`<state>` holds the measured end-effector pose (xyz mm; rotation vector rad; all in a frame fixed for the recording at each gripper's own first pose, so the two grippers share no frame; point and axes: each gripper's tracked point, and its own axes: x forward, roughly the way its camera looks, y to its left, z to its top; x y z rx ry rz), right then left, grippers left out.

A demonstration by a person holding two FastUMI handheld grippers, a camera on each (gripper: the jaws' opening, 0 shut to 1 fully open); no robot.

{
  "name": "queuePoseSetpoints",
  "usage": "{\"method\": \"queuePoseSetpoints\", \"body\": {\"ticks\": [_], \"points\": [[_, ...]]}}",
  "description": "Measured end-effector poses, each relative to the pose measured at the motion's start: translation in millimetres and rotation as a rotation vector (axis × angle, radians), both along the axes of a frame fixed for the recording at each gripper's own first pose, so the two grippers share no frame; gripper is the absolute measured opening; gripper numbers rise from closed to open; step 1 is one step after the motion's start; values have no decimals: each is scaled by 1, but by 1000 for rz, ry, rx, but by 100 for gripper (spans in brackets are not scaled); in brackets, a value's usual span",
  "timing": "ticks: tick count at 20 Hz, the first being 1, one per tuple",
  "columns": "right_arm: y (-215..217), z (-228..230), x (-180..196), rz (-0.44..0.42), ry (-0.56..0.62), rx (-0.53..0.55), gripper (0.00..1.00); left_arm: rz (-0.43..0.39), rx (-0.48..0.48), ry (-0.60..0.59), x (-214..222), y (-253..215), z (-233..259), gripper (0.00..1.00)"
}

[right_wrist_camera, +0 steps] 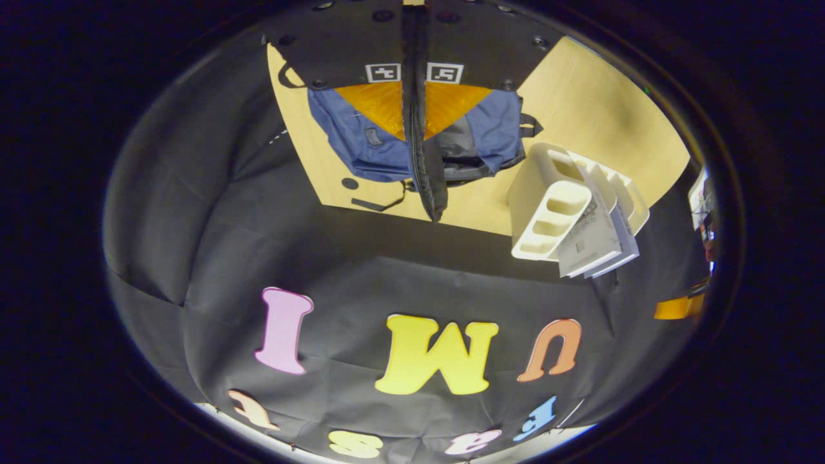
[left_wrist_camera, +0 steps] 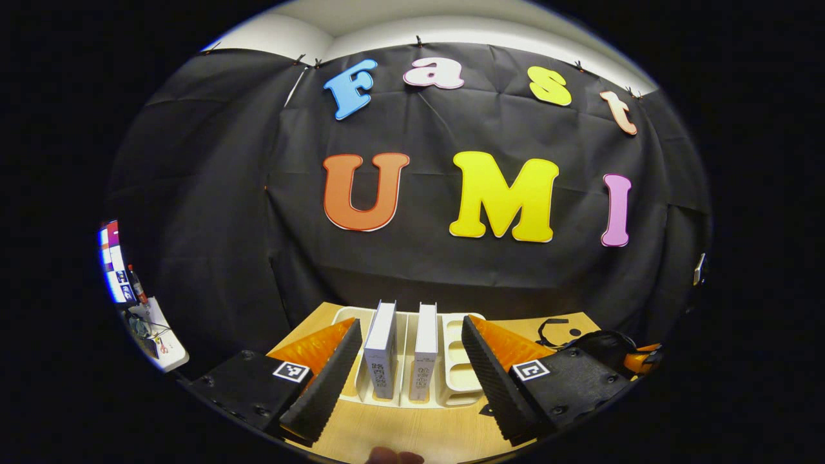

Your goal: Open the schoolbag, grab two books from the bookshelf and put them into the schoolbag.

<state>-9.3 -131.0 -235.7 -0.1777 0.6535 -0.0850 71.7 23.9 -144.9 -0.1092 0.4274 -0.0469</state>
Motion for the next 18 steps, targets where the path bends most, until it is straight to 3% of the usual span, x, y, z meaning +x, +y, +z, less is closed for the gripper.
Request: {"method": "queuePoseSetpoints", "body": {"ticks": [10,18], "points": [[-85,33,18,-47,-27,30,0,-175,-42,337,75,-36,-43,98],[-113,30,20,-94,-16,133,0,-254,-53,679,109,-42,-91,99]]}}
